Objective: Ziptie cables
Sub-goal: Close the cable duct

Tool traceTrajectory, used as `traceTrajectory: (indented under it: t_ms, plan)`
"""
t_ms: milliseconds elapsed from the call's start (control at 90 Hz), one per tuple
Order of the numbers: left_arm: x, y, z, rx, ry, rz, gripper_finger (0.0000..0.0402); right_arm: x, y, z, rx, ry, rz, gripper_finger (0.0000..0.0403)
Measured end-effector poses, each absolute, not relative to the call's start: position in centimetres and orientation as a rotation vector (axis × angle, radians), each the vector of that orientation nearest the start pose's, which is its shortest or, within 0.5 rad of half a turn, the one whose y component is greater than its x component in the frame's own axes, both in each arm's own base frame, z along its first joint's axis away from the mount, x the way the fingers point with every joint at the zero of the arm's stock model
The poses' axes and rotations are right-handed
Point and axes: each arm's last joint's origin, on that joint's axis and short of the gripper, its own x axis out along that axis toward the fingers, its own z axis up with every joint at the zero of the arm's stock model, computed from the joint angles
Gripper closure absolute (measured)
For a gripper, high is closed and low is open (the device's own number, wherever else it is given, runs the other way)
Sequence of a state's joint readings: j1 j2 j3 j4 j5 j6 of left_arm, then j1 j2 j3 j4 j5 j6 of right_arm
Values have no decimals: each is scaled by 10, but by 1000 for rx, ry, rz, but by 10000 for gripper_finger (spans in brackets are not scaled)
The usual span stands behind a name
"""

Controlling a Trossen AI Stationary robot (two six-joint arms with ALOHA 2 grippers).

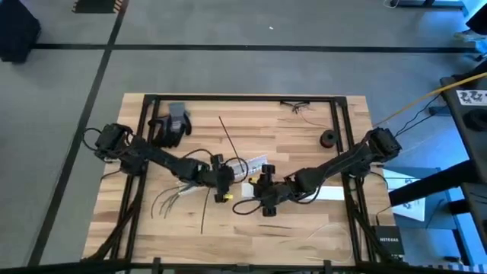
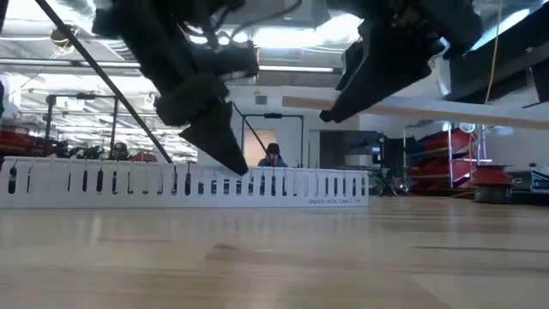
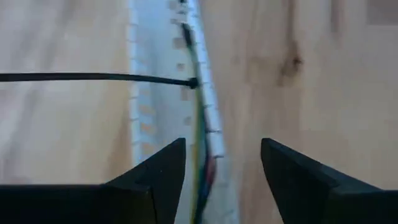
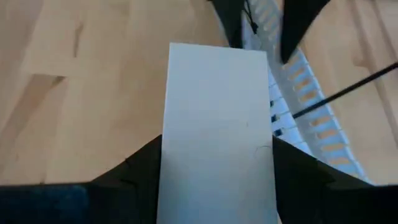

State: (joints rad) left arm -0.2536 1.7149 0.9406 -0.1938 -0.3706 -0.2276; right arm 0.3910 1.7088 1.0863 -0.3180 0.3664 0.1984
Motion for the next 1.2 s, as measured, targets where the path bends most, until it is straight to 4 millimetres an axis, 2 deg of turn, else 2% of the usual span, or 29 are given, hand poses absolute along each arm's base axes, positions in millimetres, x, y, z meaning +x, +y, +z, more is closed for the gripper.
traceTrajectory:
  t_ms: [244,533,644,800,956,1089,1200]
  plan:
    - [310,-77,147,145,1032,201,383,326,116,194,-173,882,-66,178]
    - [276,-119,149,232,1155,132,398,321,115,200,-174,893,-57,178]
    - [272,-130,149,223,1144,103,381,320,114,200,-177,901,-56,178]
    - [272,-132,150,202,1173,88,321,318,114,200,-180,915,-59,178]
    - [278,-136,172,216,1168,26,258,315,113,200,-164,936,-72,178]
    - [282,-138,199,203,1043,-26,221,315,113,200,-163,937,-74,178]
    - [294,-134,208,219,903,-51,200,315,113,200,-163,936,-74,178]
